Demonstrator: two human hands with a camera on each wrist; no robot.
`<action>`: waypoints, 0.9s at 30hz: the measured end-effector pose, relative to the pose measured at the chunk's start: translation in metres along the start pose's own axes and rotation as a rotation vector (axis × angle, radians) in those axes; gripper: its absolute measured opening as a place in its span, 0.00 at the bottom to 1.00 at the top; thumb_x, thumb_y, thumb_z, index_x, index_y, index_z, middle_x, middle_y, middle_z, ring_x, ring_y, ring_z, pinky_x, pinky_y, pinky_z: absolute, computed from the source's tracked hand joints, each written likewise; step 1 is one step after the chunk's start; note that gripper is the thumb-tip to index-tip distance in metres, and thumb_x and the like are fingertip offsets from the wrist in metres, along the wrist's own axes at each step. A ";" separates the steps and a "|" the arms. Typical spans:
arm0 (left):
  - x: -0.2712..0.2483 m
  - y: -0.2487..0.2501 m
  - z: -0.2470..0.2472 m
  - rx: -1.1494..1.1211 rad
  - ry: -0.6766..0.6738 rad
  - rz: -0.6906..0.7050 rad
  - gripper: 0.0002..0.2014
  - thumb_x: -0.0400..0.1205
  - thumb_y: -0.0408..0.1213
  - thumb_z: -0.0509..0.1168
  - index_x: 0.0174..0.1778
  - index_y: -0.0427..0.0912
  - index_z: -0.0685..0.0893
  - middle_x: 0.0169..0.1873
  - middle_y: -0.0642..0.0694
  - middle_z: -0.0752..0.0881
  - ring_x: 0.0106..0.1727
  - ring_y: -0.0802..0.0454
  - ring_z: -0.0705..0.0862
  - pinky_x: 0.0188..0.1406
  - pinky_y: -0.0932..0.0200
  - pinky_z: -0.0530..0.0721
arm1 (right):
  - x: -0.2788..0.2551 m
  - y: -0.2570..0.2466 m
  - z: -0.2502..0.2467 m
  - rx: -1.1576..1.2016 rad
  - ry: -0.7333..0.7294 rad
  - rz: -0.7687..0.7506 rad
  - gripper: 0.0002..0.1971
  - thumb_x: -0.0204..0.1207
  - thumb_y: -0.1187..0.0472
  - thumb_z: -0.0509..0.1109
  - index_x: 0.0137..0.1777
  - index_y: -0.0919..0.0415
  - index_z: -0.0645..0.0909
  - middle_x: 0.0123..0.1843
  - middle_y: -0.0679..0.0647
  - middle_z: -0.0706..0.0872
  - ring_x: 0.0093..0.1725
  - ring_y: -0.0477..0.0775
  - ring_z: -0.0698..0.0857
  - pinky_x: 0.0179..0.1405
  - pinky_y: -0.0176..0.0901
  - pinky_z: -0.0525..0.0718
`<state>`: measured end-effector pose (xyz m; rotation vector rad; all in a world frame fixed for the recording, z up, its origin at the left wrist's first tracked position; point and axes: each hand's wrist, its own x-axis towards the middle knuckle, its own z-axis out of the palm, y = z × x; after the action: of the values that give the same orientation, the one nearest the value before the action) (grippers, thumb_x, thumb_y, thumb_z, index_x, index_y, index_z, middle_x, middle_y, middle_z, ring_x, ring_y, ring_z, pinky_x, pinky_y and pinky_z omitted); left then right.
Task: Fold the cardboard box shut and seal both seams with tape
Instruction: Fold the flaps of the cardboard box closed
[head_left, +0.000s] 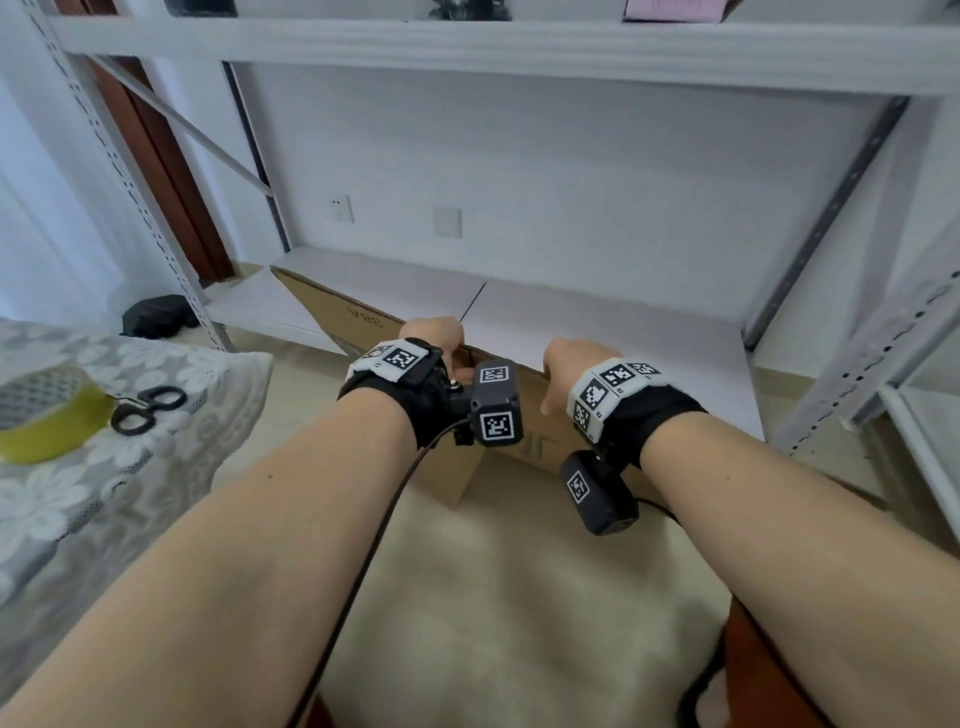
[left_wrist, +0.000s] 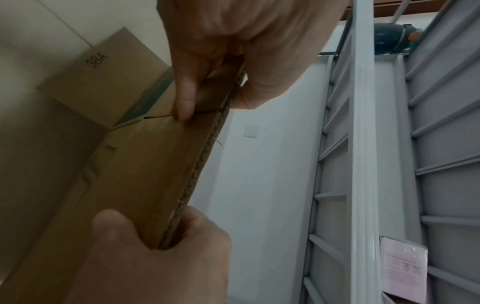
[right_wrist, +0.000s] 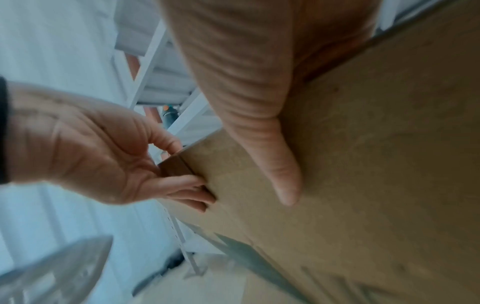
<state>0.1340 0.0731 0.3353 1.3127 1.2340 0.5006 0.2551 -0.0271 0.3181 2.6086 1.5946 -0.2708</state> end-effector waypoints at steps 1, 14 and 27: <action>-0.003 -0.001 0.000 -0.081 0.022 -0.012 0.05 0.83 0.27 0.59 0.42 0.38 0.74 0.34 0.44 0.78 0.31 0.50 0.81 0.23 0.66 0.81 | 0.001 -0.001 0.001 0.040 -0.029 -0.010 0.10 0.67 0.62 0.76 0.46 0.65 0.82 0.36 0.55 0.83 0.31 0.54 0.80 0.25 0.37 0.71; -0.005 0.006 -0.013 -0.180 -0.221 0.109 0.37 0.82 0.51 0.65 0.82 0.64 0.51 0.83 0.49 0.57 0.68 0.31 0.74 0.57 0.40 0.86 | 0.003 -0.024 -0.077 0.287 0.141 0.064 0.13 0.73 0.56 0.75 0.44 0.63 0.75 0.39 0.56 0.80 0.40 0.58 0.80 0.39 0.45 0.76; -0.005 -0.039 -0.020 -0.108 -0.373 0.042 0.43 0.68 0.40 0.74 0.80 0.51 0.65 0.77 0.46 0.70 0.74 0.44 0.72 0.47 0.45 0.88 | 0.008 -0.056 -0.053 0.150 -0.013 0.087 0.14 0.71 0.50 0.72 0.44 0.61 0.76 0.42 0.56 0.84 0.39 0.56 0.82 0.45 0.45 0.81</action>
<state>0.1016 0.0669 0.3063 1.2732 0.8609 0.3273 0.2151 0.0138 0.3706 2.7716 1.5078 -0.4166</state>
